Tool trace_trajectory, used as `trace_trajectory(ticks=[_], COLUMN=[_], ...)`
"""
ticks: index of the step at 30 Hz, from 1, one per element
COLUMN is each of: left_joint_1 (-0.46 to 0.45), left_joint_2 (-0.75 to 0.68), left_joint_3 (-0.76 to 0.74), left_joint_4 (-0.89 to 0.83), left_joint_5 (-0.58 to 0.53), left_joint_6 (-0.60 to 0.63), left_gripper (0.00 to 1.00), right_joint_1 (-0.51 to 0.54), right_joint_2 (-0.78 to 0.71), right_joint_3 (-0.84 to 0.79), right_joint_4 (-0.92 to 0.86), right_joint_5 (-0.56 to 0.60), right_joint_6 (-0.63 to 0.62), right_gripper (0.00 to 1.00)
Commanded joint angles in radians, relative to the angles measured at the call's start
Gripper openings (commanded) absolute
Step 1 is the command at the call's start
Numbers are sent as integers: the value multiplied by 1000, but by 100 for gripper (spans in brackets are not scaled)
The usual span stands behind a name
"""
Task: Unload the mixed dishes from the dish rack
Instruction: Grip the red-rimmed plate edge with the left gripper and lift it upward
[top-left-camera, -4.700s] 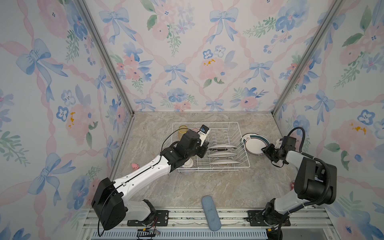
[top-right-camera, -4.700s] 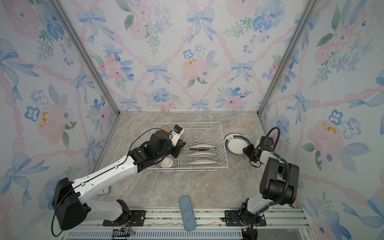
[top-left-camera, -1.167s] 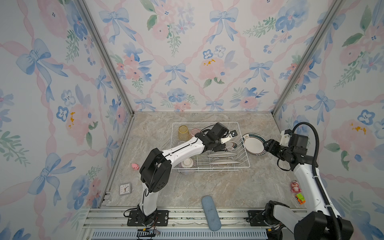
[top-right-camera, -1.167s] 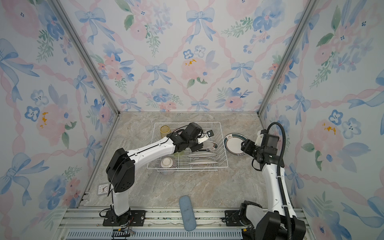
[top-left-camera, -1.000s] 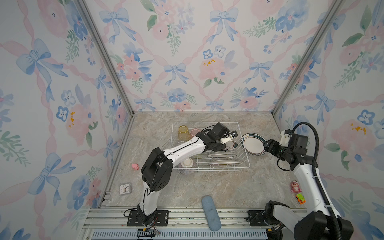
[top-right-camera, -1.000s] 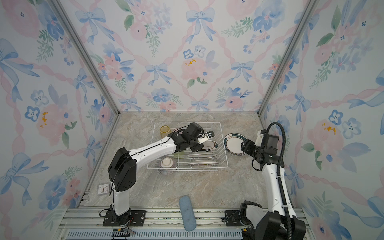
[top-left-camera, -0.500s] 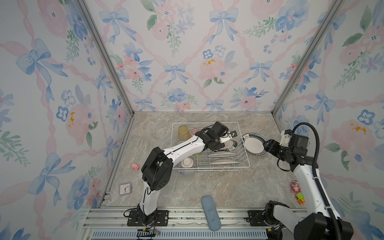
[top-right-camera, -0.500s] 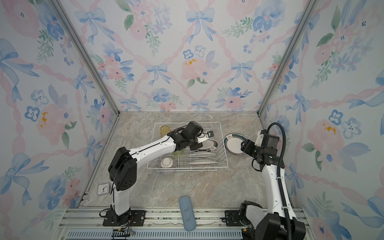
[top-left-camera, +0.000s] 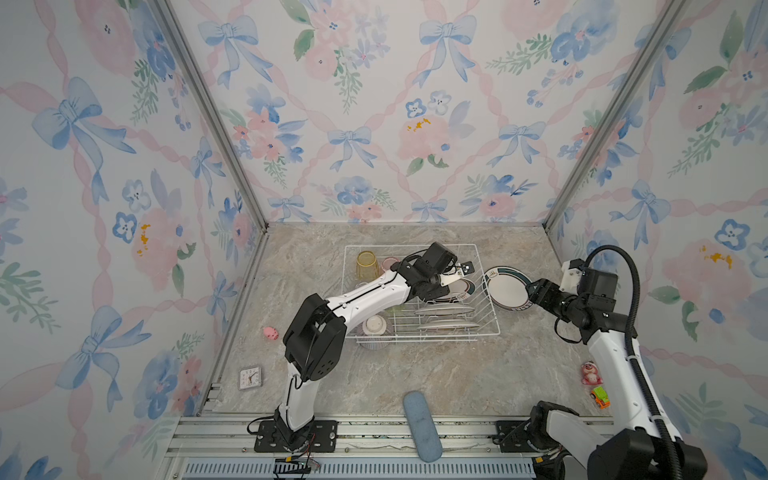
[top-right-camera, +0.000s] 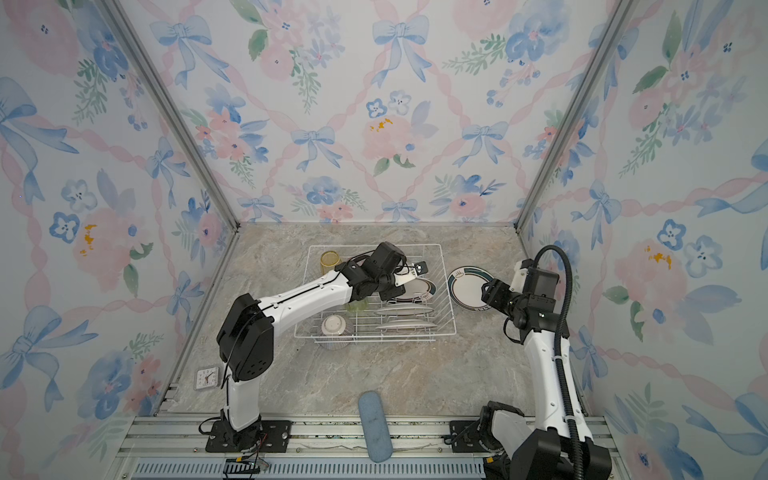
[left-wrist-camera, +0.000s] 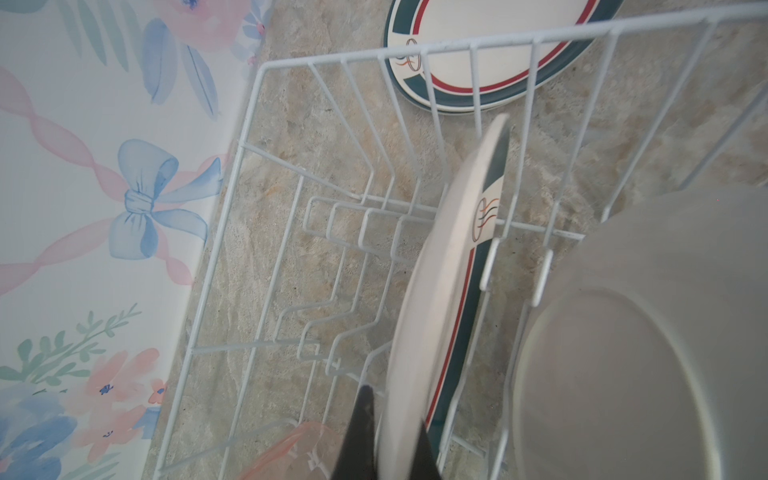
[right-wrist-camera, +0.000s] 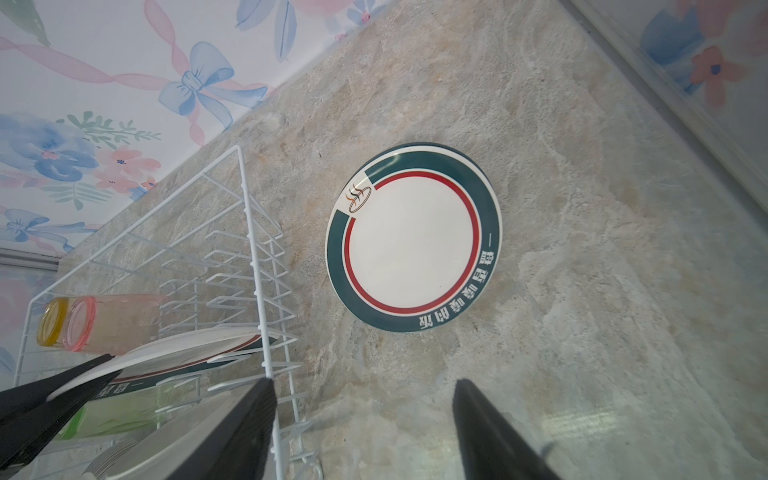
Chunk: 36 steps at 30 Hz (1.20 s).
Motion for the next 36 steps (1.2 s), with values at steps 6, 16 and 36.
trace_trajectory(ticks=[6,16,36], left_joint_1=[6,16,87], left_joint_2=[-22,-58,-180], left_joint_3=[40,45,59], left_joint_4=[-4,-5,-5], left_joint_5=[12,36,174], left_joint_6=[-77,-94,-197], left_gripper=[0,0,0], right_joint_1=[-2,0,22], right_joint_2=[-18,-21,-30], right_joint_3=[-16,-18,-24], right_joint_4=[1,2,23], right_joint_5=[-15,-19,-43], right_joint_6=[0,4,15], right_gripper=[70,70,70])
